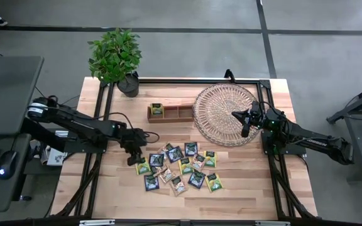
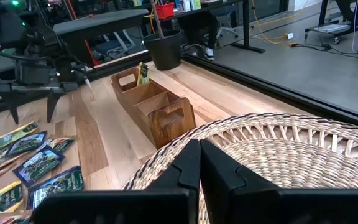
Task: Pick & Place Tea
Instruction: Put the yellow tea bag into the left section of the wooden organizer
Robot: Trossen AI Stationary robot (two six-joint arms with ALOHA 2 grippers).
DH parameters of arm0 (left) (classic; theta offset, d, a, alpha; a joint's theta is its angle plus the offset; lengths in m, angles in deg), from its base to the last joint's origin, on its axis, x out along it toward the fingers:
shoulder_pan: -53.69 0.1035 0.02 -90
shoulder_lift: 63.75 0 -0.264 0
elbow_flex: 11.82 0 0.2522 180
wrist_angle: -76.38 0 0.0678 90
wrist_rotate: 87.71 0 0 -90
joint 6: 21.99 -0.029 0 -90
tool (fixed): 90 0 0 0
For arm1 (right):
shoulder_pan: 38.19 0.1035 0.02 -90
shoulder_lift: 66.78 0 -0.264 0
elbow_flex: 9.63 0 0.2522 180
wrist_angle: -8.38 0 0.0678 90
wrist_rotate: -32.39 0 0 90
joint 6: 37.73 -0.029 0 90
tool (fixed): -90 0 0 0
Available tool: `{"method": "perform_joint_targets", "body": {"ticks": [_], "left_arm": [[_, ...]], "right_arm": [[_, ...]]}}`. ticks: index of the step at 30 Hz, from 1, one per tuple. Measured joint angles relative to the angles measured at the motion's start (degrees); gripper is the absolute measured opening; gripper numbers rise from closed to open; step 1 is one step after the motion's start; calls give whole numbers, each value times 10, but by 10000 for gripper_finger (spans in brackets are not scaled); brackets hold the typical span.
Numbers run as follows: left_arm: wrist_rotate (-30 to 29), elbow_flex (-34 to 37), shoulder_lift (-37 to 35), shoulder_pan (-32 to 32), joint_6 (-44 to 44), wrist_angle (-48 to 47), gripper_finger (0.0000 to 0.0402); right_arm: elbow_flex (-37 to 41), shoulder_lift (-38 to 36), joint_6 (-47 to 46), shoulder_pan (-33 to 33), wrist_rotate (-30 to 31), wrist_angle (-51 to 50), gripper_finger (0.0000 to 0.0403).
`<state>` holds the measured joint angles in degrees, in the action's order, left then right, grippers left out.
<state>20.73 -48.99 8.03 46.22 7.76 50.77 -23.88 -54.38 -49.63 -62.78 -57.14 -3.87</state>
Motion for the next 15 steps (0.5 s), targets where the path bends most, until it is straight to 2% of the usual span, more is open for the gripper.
{"method": "perform_joint_targets", "body": {"ticks": [4,15], "left_arm": [[24,0,21,0,1,31,281],[44,1,34,0,9,50,282]], "right_arm": [[0,0,0,0,0,0,8],[0,0,0,0,0,0,4]]}}
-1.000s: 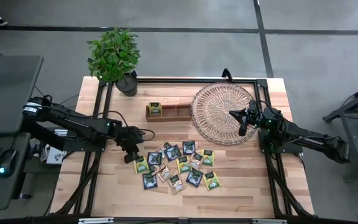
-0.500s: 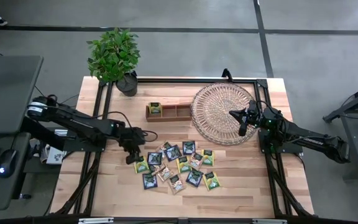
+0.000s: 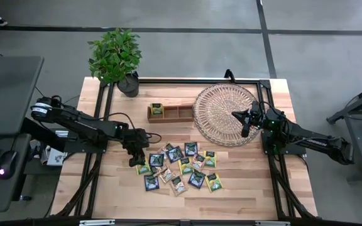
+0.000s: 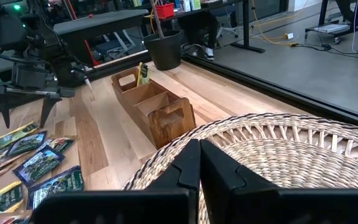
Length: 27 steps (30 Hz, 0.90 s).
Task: Pick & Place Tea
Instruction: Put the yellow tea bag into the left section of the wooden organizer
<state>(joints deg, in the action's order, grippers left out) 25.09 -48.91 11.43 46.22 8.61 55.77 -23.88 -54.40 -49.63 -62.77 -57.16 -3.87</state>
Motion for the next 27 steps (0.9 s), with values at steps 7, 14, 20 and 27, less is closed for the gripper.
{"method": "perform_joint_targets", "body": {"ticks": [7,14,20,27], "left_arm": [[17,0,1,0,8,0,282],[52,1,1,0,12,-3,261],[71,2,2,-1,13,-7,232],[76,2,2,-1,17,-10,202]], "right_arm": [[0,0,0,0,0,0,9],[0,0,0,0,0,0,3],[0,0,0,0,0,0,8],[0,0,0,0,0,0,5]]}}
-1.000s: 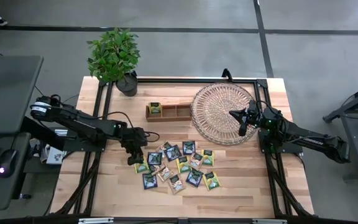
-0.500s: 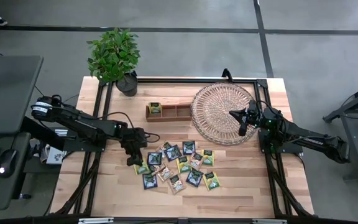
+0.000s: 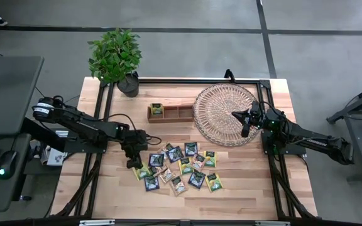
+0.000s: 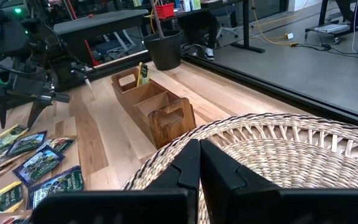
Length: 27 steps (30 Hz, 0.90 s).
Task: Pick & Place Tea
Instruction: Put the yellow tea bag into the left section of the wooden organizer
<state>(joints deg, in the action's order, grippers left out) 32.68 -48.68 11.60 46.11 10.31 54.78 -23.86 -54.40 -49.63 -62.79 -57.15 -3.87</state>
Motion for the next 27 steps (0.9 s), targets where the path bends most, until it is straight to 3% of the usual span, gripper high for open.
{"method": "perform_joint_targets", "body": {"ticks": [27], "left_arm": [[-4,0,0,0,12,-10,107]], "right_arm": [[0,0,0,0,0,0,9]]}}
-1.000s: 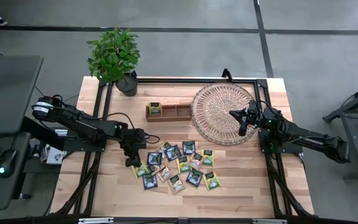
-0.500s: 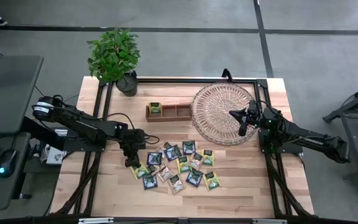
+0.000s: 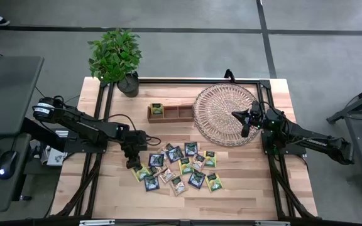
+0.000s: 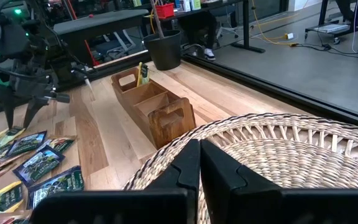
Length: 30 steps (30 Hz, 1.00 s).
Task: Pick & Place Tea
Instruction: Put the yellow tea bag into the left section of the wooden organizer
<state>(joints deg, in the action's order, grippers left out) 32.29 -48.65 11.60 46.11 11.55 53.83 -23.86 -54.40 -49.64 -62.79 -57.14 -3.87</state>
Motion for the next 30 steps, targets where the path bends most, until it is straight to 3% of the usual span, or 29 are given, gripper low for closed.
{"method": "perform_joint_targets", "body": {"ticks": [16,30], "left_arm": [[-2,0,-1,0,10,-3,5],[-9,-1,-1,1,13,-3,0]], "right_arm": [[0,0,0,0,0,0,9],[0,0,0,0,0,0,9]]}}
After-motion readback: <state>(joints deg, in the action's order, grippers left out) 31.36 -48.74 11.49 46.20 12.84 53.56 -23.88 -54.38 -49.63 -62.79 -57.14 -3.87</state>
